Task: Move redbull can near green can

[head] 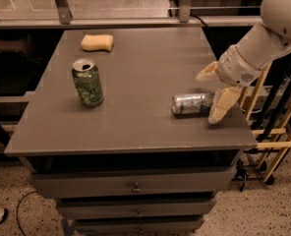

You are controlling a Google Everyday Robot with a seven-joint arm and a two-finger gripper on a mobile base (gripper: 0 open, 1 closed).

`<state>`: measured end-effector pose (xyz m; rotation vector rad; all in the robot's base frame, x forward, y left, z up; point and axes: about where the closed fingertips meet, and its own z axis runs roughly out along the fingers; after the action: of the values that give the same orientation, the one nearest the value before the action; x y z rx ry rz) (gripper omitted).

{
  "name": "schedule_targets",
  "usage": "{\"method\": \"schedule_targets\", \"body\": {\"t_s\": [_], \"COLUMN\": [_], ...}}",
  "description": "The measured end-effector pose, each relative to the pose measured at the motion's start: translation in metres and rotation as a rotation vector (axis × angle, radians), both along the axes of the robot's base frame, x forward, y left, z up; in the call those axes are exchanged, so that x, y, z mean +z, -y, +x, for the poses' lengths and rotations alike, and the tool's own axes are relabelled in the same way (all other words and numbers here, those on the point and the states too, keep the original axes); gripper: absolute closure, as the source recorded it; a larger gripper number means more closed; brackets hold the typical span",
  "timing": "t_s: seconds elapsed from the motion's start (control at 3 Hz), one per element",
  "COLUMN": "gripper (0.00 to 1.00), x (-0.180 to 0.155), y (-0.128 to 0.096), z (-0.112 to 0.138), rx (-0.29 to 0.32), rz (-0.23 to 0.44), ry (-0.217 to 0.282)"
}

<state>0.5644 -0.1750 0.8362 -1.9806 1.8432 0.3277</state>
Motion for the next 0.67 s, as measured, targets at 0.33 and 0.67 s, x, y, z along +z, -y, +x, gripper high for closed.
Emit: {"method": "schedule_targets", "body": {"t_s": [0.33,0.67], "gripper": [0.4,0.64], "x": [0.0029,0.0041], "y": [-0.0019,-0.0036], "z": [0.0007,0.0003], "rx": [0.008,0.016], "rz": [0.016,0.031], "ry": [0.015,0.022]}}
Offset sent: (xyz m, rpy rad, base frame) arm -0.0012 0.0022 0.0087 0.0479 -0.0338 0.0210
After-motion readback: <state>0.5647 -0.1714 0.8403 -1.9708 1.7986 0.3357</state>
